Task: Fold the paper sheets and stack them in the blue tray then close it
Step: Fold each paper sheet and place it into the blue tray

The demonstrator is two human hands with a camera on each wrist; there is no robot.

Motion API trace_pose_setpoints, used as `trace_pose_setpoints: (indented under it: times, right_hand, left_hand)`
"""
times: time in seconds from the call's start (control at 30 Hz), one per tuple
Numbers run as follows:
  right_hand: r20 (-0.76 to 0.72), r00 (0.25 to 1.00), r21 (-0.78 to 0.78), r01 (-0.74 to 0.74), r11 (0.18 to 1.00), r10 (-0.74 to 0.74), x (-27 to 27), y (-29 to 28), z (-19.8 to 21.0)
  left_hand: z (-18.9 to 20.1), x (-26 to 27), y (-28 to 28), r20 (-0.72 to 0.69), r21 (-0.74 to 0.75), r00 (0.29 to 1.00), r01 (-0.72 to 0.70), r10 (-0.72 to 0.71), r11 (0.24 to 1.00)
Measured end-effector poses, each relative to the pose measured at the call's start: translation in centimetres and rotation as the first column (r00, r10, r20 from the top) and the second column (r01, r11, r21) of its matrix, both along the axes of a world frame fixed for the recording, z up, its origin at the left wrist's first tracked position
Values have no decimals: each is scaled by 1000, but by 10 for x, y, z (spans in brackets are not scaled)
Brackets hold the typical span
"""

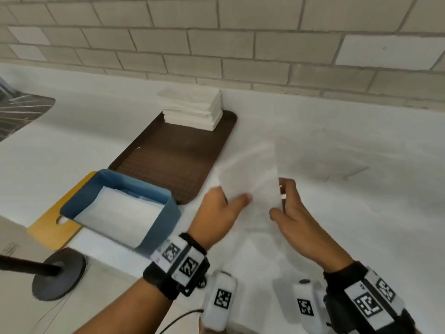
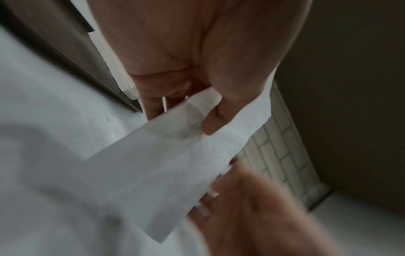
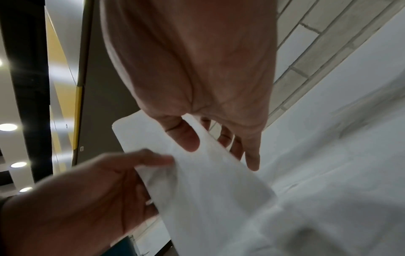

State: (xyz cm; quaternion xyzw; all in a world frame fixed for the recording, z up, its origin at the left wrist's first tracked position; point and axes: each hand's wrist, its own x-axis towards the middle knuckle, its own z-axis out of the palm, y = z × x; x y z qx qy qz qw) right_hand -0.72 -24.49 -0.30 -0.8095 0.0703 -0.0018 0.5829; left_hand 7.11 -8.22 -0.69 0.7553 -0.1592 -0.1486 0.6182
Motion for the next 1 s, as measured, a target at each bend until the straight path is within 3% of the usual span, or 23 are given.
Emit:
trace_pose_setpoints:
  times: [0.13,0.23,0.3,0.4,0.47,0.57,0.63,0.73,0.77,0.83,0.9,0.97,1.0]
  right_hand:
    - [51,998,-19,-32,999,33,32,46,23]
    - [79,987,-52,-133,990,137,61,90,40]
    - [68,970,-162,-221,962,234,82,120,45]
    - [24,937,-427,-305,851,348,114,162,40]
    - [-58,921,-595,-341,728,385,129,184,31]
    - [-175,888,-759,-396,517,425,137,205,19]
    - [-233,863,-817,-423,391,447,137,216,14]
    - [-270,850,-855,-428,293,453,134,223,9]
    - [-242,856,-867,-402,294,456,132,221,8]
    - [-112,871,-854,-330,402,478,125,207,12]
    - [35,907,-766,-246,594,420,113,178,24]
    - [71,962,-673,-149,725,264,101,133,29]
    - [35,982,-679,-112,726,184,97,107,26]
  left_hand:
    - [46,26,47,-135,-248,989,-94,61,964]
    - [70,54,107,-132,-299,974,-219,187,929]
    - [80,75,155,-91,-275,942,-334,322,901]
    - [79,100,217,60,-101,880,-465,472,880]
    - [67,108,243,213,111,864,-486,457,867]
    - [45,112,261,393,456,885,-422,249,783]
    - [32,110,265,420,619,902,-362,96,697]
    - [25,101,264,518,770,846,-396,-128,500]
    - [24,99,262,552,788,806,-421,-212,450]
    - [23,94,256,610,769,728,-447,-314,457]
    - [20,95,250,531,822,780,-379,-331,426]
    - [15,101,244,263,955,900,-190,-347,229]
    - [14,103,242,128,989,924,-91,-359,118]
